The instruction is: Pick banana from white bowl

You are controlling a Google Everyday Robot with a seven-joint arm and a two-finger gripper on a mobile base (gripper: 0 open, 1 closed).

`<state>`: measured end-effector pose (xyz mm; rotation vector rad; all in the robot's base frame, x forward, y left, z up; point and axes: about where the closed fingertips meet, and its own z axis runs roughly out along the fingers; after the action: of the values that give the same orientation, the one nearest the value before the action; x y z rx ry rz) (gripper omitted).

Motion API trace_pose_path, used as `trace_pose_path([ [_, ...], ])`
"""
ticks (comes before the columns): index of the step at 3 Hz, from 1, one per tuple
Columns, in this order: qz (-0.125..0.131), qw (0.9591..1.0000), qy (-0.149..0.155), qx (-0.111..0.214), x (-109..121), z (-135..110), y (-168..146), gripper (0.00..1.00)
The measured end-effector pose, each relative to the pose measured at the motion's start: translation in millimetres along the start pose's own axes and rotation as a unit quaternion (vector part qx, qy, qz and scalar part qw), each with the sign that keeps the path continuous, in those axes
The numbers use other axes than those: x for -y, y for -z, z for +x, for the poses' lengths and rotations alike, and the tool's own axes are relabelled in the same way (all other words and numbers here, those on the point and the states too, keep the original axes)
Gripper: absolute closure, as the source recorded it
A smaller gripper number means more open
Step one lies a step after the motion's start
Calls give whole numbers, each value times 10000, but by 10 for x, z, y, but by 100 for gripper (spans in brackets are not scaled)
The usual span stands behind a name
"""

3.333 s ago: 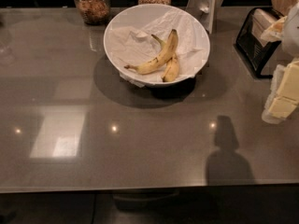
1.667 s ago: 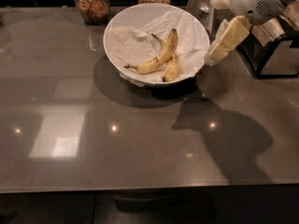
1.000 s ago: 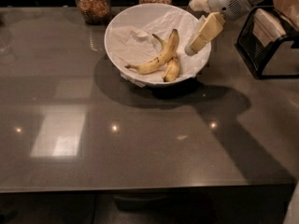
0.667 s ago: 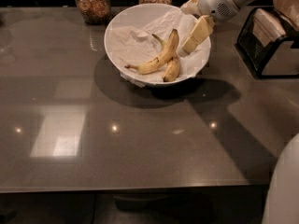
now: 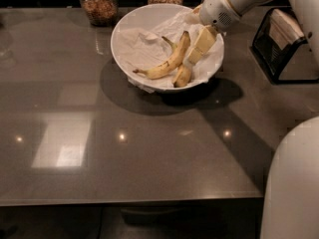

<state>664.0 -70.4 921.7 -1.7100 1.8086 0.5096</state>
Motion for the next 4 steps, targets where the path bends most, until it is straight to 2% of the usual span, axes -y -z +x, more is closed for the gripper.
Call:
trace_pose_path([
  [1,-79,9999,-2,-133,4,68,-115,4],
  [2,-125,9997,-27,-204,8,115,-192,20],
  [3,-135,9996,-40,-231,16,127,-215,29],
  [4,-152,9995,-55,-271,31,125,-245,42],
])
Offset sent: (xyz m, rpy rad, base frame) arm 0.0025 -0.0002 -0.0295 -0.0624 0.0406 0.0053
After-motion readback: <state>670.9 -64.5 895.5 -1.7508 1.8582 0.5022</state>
